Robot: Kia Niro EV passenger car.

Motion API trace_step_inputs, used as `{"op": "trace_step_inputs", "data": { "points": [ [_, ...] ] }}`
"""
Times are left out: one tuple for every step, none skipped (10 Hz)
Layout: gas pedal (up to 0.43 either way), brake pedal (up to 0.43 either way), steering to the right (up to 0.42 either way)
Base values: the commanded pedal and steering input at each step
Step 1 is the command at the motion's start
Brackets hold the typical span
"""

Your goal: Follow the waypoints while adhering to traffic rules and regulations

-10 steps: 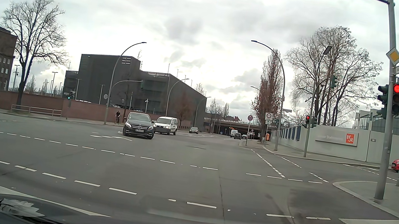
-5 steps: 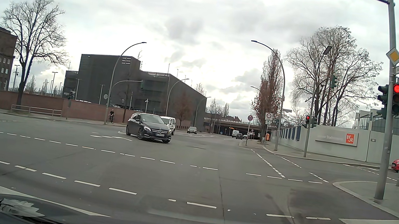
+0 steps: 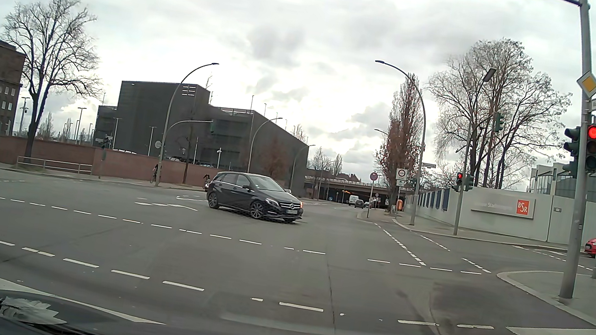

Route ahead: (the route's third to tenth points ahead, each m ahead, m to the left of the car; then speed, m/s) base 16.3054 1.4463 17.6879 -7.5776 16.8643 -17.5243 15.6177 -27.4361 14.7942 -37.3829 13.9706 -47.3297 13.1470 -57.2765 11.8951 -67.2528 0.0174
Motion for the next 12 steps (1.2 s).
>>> {"op": "trace_step_inputs", "data": {
  "points": [
    [0.000,0.390,-0.015],
    [0.000,0.396,-0.015],
    [0.000,0.390,-0.016],
    [0.000,0.390,-0.015],
    [0.000,0.390,-0.015],
    [0.000,0.390,-0.015],
    [0.000,0.390,-0.015],
    [0.000,0.390,-0.015],
    [0.000,0.390,-0.015],
    [0.000,0.390,-0.016],
    [0.000,0.390,-0.015],
    [0.000,0.390,-0.015]
  ]
}}
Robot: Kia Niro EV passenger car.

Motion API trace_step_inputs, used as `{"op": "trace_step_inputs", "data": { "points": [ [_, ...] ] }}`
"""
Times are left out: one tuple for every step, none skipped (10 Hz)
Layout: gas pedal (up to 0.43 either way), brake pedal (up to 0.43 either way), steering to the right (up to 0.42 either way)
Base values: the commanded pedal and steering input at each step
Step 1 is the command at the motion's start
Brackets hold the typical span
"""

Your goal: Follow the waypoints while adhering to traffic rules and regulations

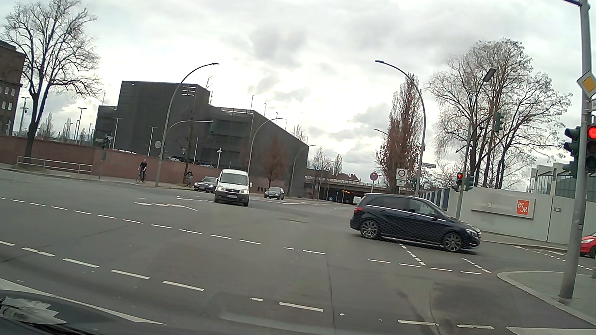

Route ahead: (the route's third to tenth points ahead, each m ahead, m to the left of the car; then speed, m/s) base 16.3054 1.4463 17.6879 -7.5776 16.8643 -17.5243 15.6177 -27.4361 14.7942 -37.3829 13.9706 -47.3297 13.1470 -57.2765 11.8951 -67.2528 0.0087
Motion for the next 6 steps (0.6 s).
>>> {"op": "trace_step_inputs", "data": {
  "points": [
    [0.000,0.390,-0.015],
    [0.000,0.390,-0.015],
    [0.000,0.390,-0.015],
    [0.000,0.390,-0.015],
    [0.000,0.390,-0.015],
    [0.000,0.390,-0.015]
  ]
}}
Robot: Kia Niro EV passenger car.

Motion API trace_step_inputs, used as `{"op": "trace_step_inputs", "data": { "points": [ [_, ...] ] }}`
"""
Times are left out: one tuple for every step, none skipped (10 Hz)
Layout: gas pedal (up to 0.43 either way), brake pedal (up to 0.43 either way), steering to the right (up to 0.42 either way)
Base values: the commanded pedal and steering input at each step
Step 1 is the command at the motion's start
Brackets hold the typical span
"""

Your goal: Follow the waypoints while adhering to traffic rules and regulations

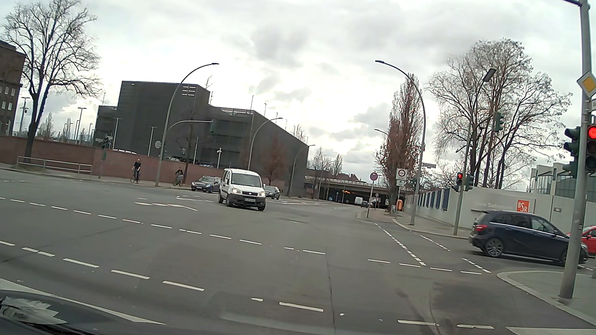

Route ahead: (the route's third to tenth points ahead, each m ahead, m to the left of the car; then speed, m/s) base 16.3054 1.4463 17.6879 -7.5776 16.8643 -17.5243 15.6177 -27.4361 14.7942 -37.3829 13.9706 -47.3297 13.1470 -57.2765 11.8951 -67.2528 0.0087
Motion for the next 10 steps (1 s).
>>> {"op": "trace_step_inputs", "data": {
  "points": [
    [0.000,0.396,-0.015],
    [0.000,0.390,-0.015],
    [0.000,0.390,-0.015],
    [0.000,0.390,-0.015],
    [0.000,0.390,-0.015],
    [0.000,0.390,-0.015],
    [0.000,0.390,-0.015],
    [0.000,0.390,-0.015],
    [0.000,0.390,-0.015],
    [0.000,0.390,-0.015]
  ]
}}
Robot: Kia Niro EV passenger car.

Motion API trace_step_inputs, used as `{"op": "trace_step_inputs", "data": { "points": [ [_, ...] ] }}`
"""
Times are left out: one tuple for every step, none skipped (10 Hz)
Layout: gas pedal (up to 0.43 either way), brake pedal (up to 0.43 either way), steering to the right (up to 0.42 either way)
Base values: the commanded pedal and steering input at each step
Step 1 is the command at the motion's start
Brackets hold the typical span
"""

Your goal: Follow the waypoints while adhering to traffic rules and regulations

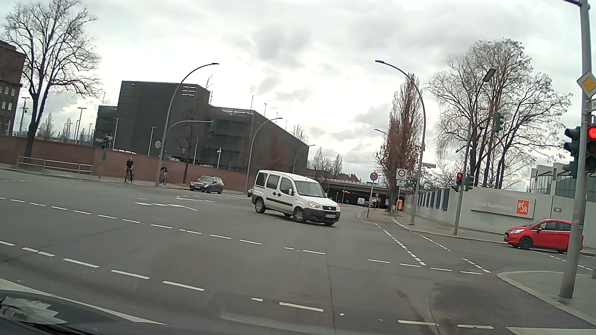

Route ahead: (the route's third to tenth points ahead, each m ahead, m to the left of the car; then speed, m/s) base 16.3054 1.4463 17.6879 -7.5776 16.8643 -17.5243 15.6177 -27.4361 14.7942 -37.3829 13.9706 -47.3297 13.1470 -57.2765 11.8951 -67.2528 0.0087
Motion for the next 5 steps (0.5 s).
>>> {"op": "trace_step_inputs", "data": {
  "points": [
    [0.000,0.390,-0.015],
    [0.000,0.390,-0.015],
    [0.000,0.390,-0.015],
    [0.000,0.390,-0.015],
    [0.000,0.390,-0.015]
  ]
}}
